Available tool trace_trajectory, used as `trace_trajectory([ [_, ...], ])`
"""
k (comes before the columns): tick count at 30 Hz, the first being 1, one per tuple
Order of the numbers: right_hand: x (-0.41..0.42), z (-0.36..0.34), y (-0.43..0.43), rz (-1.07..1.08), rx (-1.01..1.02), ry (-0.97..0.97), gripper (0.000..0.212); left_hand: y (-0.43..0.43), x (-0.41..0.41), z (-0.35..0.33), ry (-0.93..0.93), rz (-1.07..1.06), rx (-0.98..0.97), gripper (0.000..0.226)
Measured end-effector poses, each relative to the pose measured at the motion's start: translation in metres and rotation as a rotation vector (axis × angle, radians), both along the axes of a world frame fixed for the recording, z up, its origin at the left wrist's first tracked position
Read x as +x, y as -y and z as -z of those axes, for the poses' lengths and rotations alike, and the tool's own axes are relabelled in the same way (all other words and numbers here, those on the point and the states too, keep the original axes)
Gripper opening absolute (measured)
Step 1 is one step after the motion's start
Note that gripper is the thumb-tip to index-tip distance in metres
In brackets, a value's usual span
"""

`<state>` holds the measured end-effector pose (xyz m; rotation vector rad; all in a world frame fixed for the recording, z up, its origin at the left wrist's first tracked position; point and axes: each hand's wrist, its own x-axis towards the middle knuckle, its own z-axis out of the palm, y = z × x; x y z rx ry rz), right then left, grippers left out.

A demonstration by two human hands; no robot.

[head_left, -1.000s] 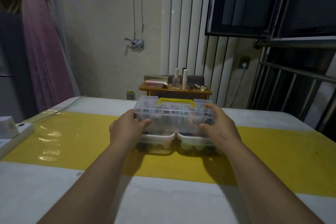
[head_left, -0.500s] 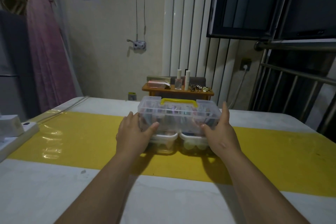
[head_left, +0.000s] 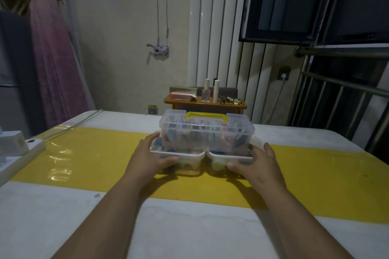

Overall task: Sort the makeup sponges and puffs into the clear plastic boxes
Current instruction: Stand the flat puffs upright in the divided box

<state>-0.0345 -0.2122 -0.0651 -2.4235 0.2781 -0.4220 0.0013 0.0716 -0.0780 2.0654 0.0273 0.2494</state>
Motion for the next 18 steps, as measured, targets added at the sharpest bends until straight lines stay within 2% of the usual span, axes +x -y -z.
trace_trajectory([
  [2,-0.001,-0.002,-0.001,0.001,-0.018,0.011,0.068,-0.002,0.002,0.002,0.003,0.018,-0.041,0.065],
  [4,-0.002,-0.005,-0.001,0.013,-0.021,0.003,0.068,-0.002,0.003,0.002,0.006,0.022,-0.058,0.060],
  [8,-0.004,-0.009,0.005,0.021,-0.013,0.006,0.063,0.007,0.002,0.000,0.003,0.030,-0.060,0.064],
  [12,-0.009,-0.012,0.020,0.037,-0.016,0.013,0.068,0.021,0.002,0.001,0.010,0.068,-0.079,0.066],
  [18,-0.018,-0.011,0.057,0.083,-0.001,0.019,0.070,0.060,0.005,0.001,0.031,0.150,-0.056,0.056],
])
